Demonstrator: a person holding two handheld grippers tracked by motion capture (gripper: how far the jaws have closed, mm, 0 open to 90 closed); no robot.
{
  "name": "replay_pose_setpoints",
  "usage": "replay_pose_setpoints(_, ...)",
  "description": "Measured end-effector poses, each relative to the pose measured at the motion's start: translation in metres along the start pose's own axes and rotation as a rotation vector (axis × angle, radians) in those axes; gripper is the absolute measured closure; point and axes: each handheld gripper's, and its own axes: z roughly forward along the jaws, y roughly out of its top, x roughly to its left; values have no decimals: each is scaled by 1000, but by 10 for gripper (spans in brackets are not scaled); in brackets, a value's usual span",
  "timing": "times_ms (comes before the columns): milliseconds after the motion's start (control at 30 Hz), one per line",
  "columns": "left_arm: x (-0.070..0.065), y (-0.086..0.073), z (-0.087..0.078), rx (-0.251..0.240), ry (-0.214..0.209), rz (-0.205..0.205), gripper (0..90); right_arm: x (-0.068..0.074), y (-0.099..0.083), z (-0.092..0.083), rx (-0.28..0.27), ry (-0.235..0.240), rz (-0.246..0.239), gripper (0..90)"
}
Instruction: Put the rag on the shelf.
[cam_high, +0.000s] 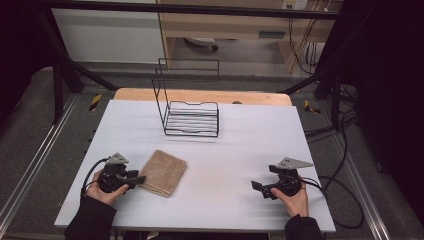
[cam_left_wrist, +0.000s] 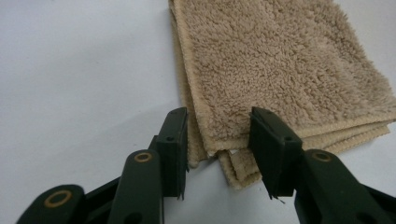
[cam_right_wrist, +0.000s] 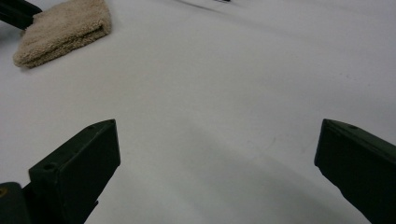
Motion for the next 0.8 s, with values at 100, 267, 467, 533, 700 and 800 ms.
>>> replay_pose_setpoints(100,1,0,0,4,-10,-14,579,4,3,2,-1,1,-8,7)
replay_pose_setpoints(267,-1,-1,1,9,-21,-33,679,15,10,7,-4,13,-16,10)
replay_pose_setpoints(467,-2,-2,1,20,-47,-61,787,35,21,18,-3,16,-36,22)
replay_pose_setpoints(533,-2,-2,1,19,-46,-63,797,45,25,24,3,16,-45,23)
replay_pose_setpoints(700,-3,-2,1,14,-37,-38,797,73,35,42,20,22,-94,37)
replay_pose_setpoints(800,-7,-3,2,6,-12,-12,792,90,40,55,40,28,-114,47)
